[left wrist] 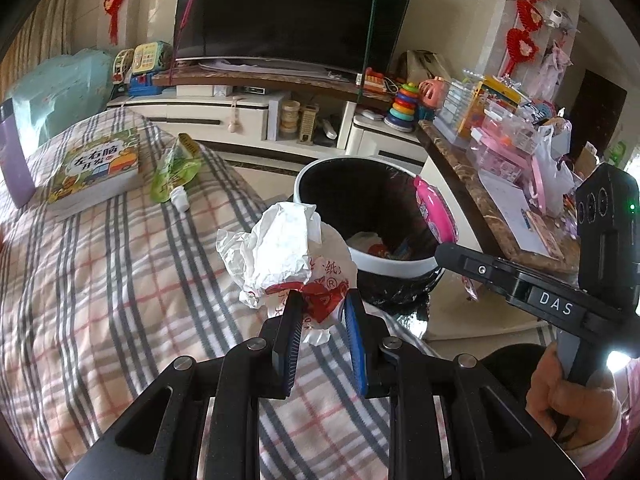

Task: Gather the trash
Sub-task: 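Carry the plastic bag and hairbrush over the bin and open both tools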

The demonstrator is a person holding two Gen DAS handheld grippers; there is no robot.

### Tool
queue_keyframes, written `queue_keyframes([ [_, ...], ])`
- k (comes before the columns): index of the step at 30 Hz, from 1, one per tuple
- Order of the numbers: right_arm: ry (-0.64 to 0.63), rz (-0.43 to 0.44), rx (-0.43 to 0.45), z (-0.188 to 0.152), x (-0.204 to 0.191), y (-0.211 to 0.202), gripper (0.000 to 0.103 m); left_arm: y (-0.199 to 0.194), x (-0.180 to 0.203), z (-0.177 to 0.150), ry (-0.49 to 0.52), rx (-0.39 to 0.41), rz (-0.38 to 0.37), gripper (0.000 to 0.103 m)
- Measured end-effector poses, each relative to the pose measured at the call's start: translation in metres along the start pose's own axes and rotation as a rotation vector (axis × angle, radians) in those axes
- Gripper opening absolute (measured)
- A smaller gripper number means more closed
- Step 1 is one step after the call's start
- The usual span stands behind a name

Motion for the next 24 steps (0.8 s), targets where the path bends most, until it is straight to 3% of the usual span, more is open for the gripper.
queue_keyframes([
  [24, 0.055, -0.029, 0.027, 0.014, 0.032, -0.007, 0.019, 0.015, 0.021, 0.029, 0.055, 0.026, -0.022, 0.020],
])
Point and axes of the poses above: each gripper's, at about its wrist camera, not at the fingertips, and y roughly the way its jaws point, x to its right, z to its top, the point moved 1 cm from there along y, roughly the way its jaws point, and after that the axes turned 10 degrees about -x, right-handed, at the moved point
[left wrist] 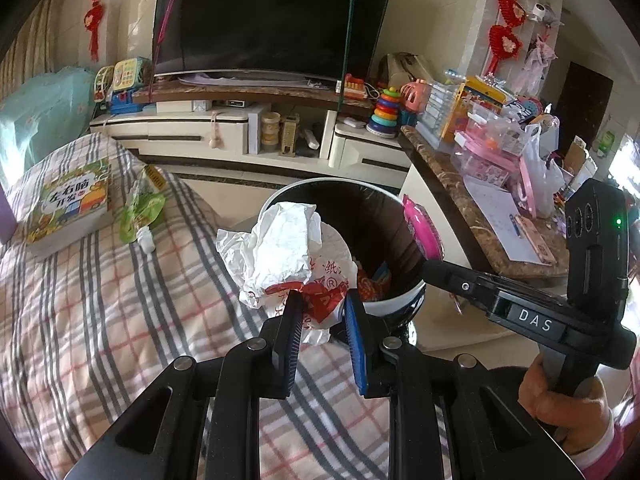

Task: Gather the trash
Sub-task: 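Carry the plastic bag and hairbrush over the bin and open both tools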

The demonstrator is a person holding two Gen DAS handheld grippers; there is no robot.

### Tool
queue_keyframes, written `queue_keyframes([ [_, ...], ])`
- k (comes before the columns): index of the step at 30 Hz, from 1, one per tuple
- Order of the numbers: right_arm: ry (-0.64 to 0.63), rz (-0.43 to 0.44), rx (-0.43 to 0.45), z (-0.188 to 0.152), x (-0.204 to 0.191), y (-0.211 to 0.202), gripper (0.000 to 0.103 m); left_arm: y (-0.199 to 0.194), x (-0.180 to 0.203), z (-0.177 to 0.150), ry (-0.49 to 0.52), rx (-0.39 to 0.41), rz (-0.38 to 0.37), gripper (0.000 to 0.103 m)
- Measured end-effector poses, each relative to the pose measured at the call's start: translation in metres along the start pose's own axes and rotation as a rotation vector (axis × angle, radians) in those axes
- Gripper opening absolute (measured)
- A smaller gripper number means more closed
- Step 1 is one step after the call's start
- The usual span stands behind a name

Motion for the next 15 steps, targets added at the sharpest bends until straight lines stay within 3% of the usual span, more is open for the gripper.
queue_keyframes([
  [15, 0.005, -0.007, 0.024, 0.022, 0.012, 0.002, 0.019, 0.010, 0.009, 0.017, 0.015, 0.012, 0.008, 0.020],
])
Point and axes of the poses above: each gripper's, at about its wrist camera, not at the fingertips, and y roughly the way its jaws point, x to its right, z to its top, the point moved 1 cm from there along y, roughly the way its jaws point, and after that the axes turned 10 degrees about -x, right-handed, at the moved point
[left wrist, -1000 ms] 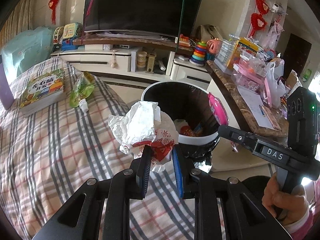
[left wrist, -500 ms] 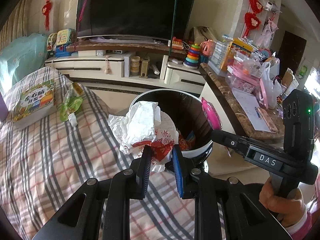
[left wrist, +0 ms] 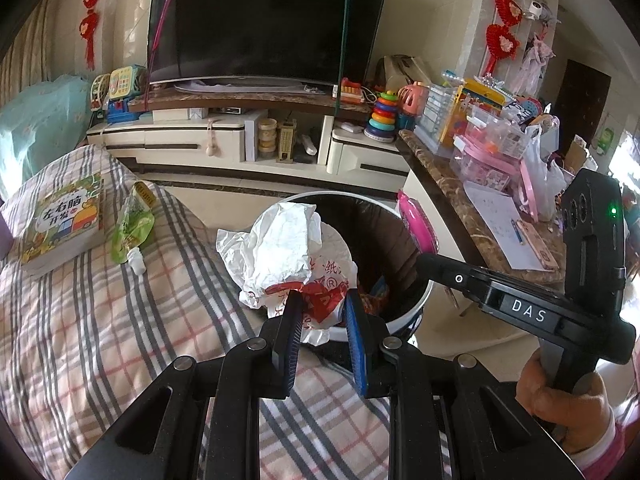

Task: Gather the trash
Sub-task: 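Carry the plastic bag and hairbrush over the bin and open both tools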

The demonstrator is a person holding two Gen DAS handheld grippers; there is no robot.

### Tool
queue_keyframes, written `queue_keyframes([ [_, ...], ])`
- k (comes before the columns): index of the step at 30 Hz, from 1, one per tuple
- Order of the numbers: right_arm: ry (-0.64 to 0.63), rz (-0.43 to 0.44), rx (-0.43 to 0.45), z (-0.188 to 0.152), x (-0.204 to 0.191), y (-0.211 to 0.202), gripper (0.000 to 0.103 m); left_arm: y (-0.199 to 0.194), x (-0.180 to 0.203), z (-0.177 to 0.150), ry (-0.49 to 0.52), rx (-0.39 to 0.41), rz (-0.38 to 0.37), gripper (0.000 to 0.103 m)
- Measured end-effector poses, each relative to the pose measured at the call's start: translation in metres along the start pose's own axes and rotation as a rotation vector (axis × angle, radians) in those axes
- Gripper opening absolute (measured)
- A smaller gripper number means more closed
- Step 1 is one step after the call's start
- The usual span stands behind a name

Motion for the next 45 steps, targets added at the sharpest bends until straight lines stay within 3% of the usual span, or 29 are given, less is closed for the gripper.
queue_keyframes([
  [45, 0.041, -0.033, -0.032, 0.031, 0.029, 0.028, 0.019, 0.055, 0.008, 0.038, 0.048, -0.032, 0.040, 0.020],
])
Point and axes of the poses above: each gripper's, at about its wrist camera, not at the fingertips, and y roughly the way its jaws point, x to its right, z to its top, the point moved 1 cm from there along y, roughly the way its jaws point, and after that the axes turned 10 degrees about -x, right-handed, at the moved point
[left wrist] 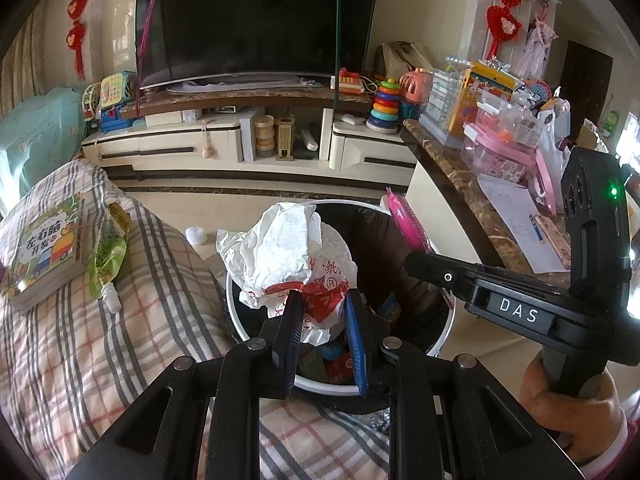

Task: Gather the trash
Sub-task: 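Carry the plastic bag and hairbrush over the bin and open both tools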

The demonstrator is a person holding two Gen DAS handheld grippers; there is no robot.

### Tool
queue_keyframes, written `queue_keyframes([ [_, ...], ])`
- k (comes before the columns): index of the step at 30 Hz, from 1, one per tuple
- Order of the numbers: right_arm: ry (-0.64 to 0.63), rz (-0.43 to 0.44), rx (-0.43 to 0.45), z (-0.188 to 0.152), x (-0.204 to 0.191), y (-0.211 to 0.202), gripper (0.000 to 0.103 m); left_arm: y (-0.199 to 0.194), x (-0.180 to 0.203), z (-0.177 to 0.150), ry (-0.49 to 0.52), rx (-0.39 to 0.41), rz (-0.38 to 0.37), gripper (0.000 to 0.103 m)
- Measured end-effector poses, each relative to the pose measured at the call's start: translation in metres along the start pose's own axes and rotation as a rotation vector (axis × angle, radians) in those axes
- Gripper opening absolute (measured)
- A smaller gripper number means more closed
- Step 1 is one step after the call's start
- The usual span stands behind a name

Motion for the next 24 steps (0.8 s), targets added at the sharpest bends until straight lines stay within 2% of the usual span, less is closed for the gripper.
queue_keyframes([
  [24, 0.023, -0.005, -0.043, 0.010, 0.003, 0.016, 0.019, 0.017, 0.002, 0.008, 0.007, -0.019, 0.003, 0.020],
])
Point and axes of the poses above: each gripper's, at about its wrist camera, not at the fingertips, and y roughly the way its jaws point, x to its right, z to its top, the point moved 1 cm from there along y, roughly the way its jaws point, and after that the axes turned 10 degrees about -x, right-handed, at the moved point
